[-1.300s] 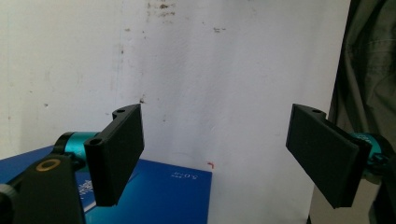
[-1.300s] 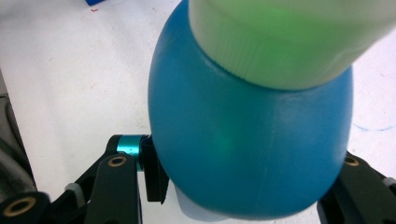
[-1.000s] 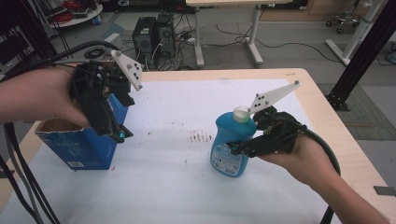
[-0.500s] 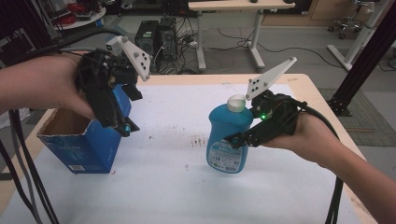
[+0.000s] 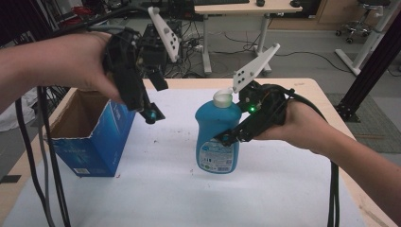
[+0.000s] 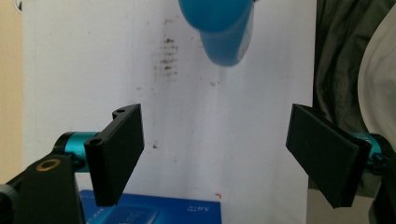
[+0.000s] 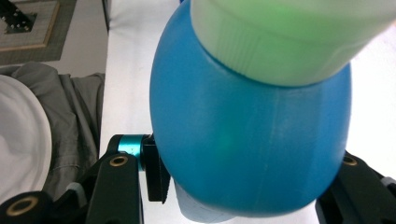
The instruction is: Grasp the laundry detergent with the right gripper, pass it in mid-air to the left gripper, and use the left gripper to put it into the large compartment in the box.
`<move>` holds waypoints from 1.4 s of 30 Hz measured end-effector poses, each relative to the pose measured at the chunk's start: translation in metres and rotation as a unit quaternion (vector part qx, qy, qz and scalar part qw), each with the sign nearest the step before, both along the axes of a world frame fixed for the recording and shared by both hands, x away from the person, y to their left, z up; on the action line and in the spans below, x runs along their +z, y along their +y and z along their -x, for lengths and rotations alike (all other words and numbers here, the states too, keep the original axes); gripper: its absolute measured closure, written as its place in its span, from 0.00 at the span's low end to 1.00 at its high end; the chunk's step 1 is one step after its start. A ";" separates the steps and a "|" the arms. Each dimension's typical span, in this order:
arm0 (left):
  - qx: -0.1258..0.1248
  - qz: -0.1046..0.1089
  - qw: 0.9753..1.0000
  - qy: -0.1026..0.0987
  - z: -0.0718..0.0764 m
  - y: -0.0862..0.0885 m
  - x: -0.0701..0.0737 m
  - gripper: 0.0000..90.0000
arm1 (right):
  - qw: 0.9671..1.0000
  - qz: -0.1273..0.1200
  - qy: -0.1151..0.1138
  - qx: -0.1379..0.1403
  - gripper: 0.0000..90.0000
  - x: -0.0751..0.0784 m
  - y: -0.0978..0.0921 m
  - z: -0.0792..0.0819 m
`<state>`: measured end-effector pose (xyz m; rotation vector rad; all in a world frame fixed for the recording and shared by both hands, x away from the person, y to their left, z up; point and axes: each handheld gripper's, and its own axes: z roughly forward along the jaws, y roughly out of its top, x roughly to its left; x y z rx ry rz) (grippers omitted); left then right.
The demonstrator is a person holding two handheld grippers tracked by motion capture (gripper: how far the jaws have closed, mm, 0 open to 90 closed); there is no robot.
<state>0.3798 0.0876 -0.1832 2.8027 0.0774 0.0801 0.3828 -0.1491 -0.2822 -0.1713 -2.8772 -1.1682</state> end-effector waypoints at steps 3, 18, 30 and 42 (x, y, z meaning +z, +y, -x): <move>-0.004 0.010 1.000 0.000 -0.002 -0.008 0.006 0.22 | 1.000 0.003 -0.006 0.014 0.52 0.006 0.007 -0.001; -0.020 0.006 0.999 0.029 -0.006 -0.042 0.000 0.22 | 0.999 0.005 -0.022 0.049 0.52 0.023 0.029 -0.001; -0.009 0.022 0.999 0.042 -0.005 -0.052 -0.001 0.22 | 0.998 0.005 -0.031 0.060 0.52 0.028 0.034 0.002; -0.007 0.026 0.999 0.045 -0.003 -0.056 -0.006 0.26 | 0.998 0.011 -0.023 0.056 0.52 0.032 0.032 0.005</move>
